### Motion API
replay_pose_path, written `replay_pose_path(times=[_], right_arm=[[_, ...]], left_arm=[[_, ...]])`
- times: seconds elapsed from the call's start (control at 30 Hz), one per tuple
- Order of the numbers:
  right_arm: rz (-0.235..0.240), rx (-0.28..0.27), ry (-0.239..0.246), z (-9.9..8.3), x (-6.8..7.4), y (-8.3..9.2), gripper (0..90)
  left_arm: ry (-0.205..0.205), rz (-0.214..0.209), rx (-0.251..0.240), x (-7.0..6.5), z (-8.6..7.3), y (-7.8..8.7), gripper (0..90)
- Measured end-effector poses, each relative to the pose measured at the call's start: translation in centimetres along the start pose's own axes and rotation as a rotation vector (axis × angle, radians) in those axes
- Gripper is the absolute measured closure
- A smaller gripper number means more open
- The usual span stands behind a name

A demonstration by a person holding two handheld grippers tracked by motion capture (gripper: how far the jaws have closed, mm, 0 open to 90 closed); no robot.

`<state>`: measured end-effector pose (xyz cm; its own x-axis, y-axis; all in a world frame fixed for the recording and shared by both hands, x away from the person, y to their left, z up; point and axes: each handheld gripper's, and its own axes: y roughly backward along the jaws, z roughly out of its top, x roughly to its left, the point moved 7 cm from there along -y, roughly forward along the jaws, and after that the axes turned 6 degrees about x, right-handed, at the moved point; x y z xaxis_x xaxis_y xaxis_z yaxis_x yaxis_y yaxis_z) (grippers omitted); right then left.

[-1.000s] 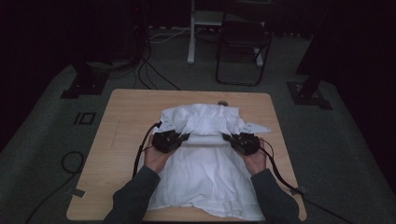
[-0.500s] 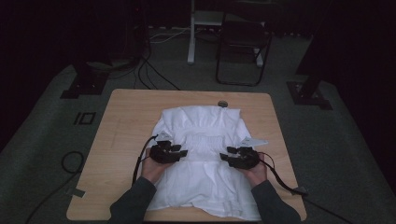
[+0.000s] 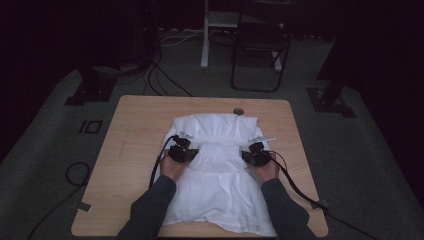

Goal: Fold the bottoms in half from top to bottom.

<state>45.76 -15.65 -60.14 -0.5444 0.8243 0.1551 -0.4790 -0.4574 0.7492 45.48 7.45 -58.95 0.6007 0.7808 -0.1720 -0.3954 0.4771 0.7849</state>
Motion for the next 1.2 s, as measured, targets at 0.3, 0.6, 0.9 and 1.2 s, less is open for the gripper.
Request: replay_pose_path(times=[0.3,0.6,0.9,1.2], right_arm=[[0.232,-0.113,0.121,-0.9,2.9,2.9,82.8],[0.3,-0.165,0.216,-2.7,4.8,6.0,77.3],[0.267,-0.001,0.291,-5.8,6.6,3.0,78.2],[0.076,-0.18,0.185,-0.6,2.5,4.7,54.2]], left_arm=[[-0.076,-0.117,-0.045,-3.3,-2.9,2.0,82.9],[-0.121,-0.154,-0.071,-4.9,-5.2,3.5,74.5],[-0.132,-0.128,-0.085,-4.7,-6.2,3.6,65.3],[-0.098,0.061,-0.197,-1.0,-1.0,4.6,55.5]])
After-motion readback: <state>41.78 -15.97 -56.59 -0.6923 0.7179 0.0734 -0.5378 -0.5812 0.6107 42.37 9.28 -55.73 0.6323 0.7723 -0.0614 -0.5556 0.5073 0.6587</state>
